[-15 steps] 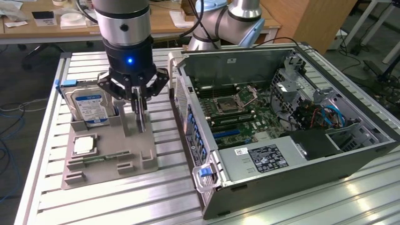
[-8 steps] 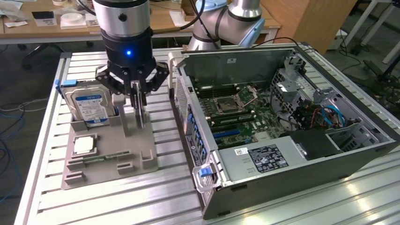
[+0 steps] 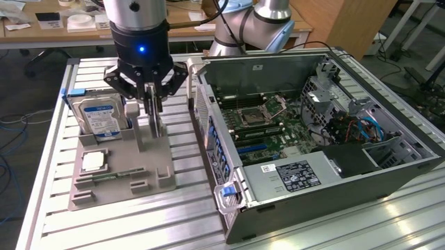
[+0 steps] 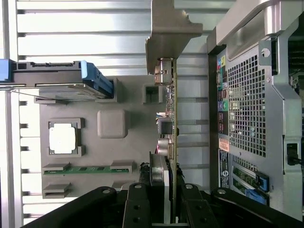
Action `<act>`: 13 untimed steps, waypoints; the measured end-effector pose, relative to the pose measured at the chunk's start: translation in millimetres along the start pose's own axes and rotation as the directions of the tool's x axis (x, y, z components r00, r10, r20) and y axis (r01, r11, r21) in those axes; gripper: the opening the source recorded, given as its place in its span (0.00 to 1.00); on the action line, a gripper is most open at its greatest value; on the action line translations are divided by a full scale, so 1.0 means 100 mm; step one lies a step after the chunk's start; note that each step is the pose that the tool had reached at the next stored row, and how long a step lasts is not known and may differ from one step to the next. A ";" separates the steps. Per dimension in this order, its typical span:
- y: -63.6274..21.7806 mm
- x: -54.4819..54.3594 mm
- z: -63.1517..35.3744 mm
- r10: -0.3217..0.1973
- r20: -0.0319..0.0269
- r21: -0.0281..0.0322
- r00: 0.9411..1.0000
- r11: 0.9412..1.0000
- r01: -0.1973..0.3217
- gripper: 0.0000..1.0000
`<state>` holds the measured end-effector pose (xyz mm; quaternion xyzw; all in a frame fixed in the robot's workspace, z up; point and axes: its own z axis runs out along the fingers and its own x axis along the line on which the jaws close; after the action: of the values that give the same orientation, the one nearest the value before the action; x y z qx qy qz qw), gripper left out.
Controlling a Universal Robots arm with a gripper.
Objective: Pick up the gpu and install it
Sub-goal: 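Pick up the gpu and move the gpu toward the slot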
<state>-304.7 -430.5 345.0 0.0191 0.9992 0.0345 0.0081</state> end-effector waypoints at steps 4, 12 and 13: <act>0.004 0.00 -0.063 0.000 0.000 0.000 1.000 1.000 0.000 0.28; 0.012 0.00 -0.174 0.000 0.000 0.000 1.000 1.000 0.000 0.28; 0.013 0.00 -0.185 0.000 0.000 0.000 1.000 1.000 0.000 0.28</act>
<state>-304.7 -430.5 363.5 0.0190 0.9992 0.0346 0.0081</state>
